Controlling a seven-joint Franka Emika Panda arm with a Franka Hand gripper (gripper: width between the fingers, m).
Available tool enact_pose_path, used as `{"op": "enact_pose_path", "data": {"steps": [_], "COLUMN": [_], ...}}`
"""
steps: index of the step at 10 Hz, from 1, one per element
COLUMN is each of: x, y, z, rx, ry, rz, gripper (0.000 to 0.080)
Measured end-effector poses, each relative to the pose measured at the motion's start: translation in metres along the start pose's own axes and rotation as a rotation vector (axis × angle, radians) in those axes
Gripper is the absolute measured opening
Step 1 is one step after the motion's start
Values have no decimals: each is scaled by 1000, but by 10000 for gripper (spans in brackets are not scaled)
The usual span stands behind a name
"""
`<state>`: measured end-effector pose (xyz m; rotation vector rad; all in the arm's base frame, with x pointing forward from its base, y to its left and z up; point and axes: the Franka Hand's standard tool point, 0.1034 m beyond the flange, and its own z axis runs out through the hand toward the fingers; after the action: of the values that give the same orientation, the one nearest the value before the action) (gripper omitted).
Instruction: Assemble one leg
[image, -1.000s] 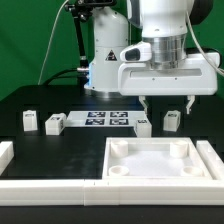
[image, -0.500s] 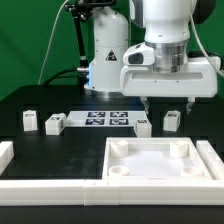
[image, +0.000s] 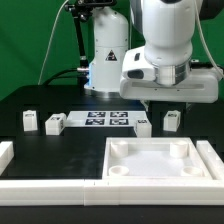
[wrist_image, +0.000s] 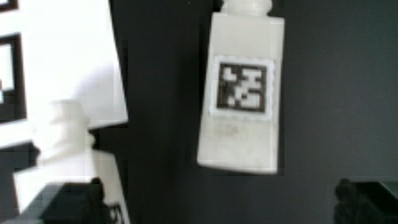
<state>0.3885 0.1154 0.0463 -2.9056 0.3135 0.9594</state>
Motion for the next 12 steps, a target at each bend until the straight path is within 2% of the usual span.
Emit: {"op": "enact_pose_path", "data": {"steps": [3,4,12], "x": [-3,0,-1], "y": [-3,-5,-10], "z": [7,11,38], "rx": [-31,-34,-49], "ry": [-249,-287,-287], "rz": [-3,-4,-12], "gripper": [649,649,649]}}
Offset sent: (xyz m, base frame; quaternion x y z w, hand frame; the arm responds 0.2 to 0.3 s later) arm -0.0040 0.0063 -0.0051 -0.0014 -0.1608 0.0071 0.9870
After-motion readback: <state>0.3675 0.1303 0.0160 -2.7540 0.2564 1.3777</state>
